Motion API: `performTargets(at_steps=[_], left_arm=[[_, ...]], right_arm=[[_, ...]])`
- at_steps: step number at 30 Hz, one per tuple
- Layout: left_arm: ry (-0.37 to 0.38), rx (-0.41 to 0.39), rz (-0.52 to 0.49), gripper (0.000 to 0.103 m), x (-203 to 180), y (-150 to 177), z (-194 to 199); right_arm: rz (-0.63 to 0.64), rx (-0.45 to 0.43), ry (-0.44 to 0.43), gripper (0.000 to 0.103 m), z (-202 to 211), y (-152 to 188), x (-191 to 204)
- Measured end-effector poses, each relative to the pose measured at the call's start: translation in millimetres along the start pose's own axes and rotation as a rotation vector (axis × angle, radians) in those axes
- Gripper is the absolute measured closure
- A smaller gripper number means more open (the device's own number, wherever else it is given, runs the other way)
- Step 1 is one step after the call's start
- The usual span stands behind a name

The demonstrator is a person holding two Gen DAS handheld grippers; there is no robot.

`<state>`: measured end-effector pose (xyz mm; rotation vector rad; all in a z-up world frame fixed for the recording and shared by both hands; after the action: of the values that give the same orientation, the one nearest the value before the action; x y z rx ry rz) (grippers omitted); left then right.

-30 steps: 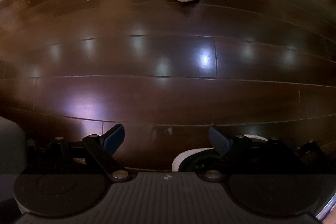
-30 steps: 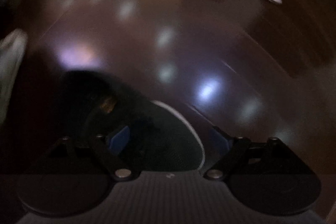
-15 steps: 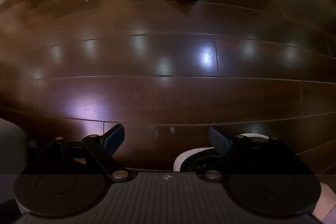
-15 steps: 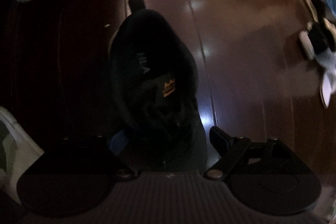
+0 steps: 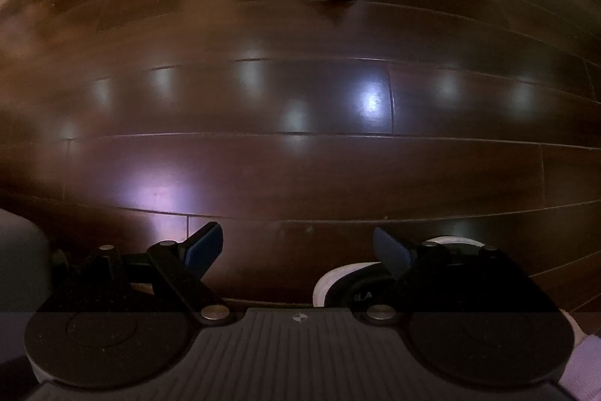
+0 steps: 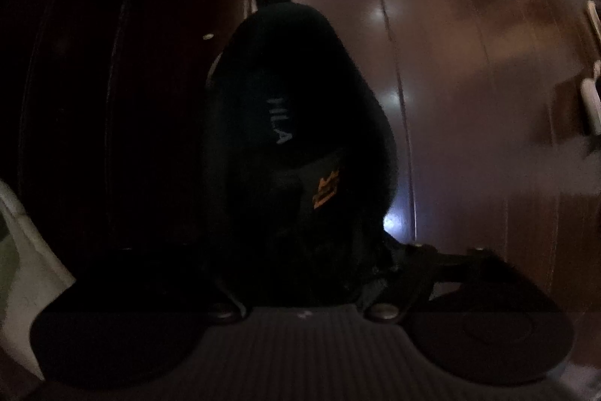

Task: Organize scattered shoes

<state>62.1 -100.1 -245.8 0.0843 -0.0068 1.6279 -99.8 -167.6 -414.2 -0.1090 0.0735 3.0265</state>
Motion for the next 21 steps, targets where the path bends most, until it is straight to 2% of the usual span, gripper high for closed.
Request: performTargets(at_steps=[7,10,12,13,21], left_arm=[[-0.005,-0.008,-0.003,0.012,-1.3,1.2,1.8],[-0.007,-0.011,-0.003,0.012,-1.9,1.7,2.3],[-0.007,-0.012,-0.003,0.012,-2.0,1.4,2.2],[-0.008,-0.014,-0.004,0.012,-2.1,1.3,2.3],[-0.040,-0.050,-0.017,0.012,0.1,0.1,6.4]], right_arm=[[-0.273,0.006,0.047,0.033,-5.1,-26.1,-17.4],[-0.504,0.031,0.033,0.033,-7.2,-34.3,-38.0],[-0.595,0.051,0.018,0.033,-8.2,-34.8,-49.4],[-0.680,0.077,0.006,0.033,-9.5,-36.5,-61.1],[-1.092,0.099,-0.026,0.034,-9.7,-48.6,-105.5]])
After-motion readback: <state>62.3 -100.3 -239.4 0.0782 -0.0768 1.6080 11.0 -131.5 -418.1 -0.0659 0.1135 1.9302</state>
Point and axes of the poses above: each gripper's, at about its wrist camera, not at the fingertips, and z roughly against the way its jaws point, x to its left, y to its underside, the point moved 9 cm from there along -z, roughly the way its jaws point, and after that the axes turned 9 degrees about x, right-handed, at the moved point
